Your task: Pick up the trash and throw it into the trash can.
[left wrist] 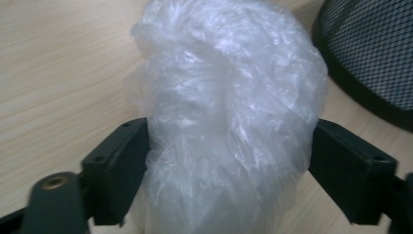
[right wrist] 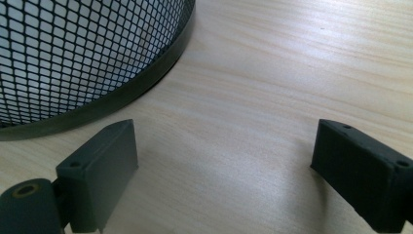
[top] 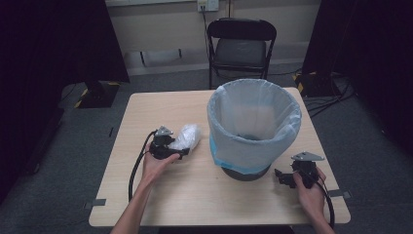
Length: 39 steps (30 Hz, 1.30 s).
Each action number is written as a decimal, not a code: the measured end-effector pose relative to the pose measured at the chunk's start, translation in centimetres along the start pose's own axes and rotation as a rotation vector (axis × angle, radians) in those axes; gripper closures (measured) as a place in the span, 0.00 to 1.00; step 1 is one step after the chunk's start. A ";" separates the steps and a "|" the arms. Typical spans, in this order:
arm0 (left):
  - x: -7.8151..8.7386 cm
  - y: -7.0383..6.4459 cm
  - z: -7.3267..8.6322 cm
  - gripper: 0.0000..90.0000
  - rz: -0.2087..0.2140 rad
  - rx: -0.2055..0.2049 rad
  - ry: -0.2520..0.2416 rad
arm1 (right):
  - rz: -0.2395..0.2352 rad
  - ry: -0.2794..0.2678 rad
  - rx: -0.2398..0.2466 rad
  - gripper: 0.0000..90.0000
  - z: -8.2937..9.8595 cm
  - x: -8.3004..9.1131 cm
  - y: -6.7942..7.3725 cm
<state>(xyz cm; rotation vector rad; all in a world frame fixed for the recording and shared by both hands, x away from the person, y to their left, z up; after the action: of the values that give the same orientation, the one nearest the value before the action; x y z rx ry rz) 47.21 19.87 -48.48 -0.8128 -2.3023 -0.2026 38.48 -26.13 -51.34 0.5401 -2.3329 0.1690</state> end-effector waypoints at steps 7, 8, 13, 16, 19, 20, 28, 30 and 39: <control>0.2 0.5 0.2 0.46 -0.031 -0.007 0.020 | 0.000 0.000 0.000 0.10 0.0 0.0 0.0; 0.3 0.6 0.2 0.52 -0.028 -0.008 0.019 | 0.000 0.000 0.000 0.10 0.0 0.0 0.0; 0.4 0.4 0.0 0.63 0.010 0.009 -0.011 | 0.000 0.000 0.000 0.10 0.0 0.0 0.0; 0.5 0.2 -0.3 0.64 0.018 0.023 -0.035 | 0.000 0.000 0.000 0.10 0.0 0.0 0.0; 1.1 0.2 -0.7 0.64 0.023 0.038 -0.074 | 0.000 0.000 0.000 0.10 0.0 0.0 0.0; 1.1 0.2 -0.7 0.64 0.023 0.038 -0.074 | 0.000 0.000 0.000 0.10 0.0 0.0 0.0; 2.9 0.0 -1.3 0.64 0.051 0.031 -0.140 | 0.000 0.000 0.000 0.10 0.0 0.0 0.0; 3.3 -0.1 -1.5 0.64 0.052 0.043 -0.166 | 0.000 0.000 0.000 0.10 0.0 0.0 0.0; 5.3 -0.1 -3.2 0.64 0.069 0.021 -0.228 | 0.000 0.000 0.000 0.10 0.0 0.0 0.0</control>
<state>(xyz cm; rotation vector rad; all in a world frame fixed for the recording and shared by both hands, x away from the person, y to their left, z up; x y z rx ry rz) 45.84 21.36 -42.59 -0.9452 -2.4782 -0.0566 38.49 -26.13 -51.34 0.5403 -2.3329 0.1691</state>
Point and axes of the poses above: each handheld gripper's, and its own axes: x roughly backward along the jaws, z roughly out of its underside, y roughly to its left, the point moved 2 cm from there along -x, roughly forward along the jaws, and after that the axes turned 4 degrees about -z, right-handed, at the moved point
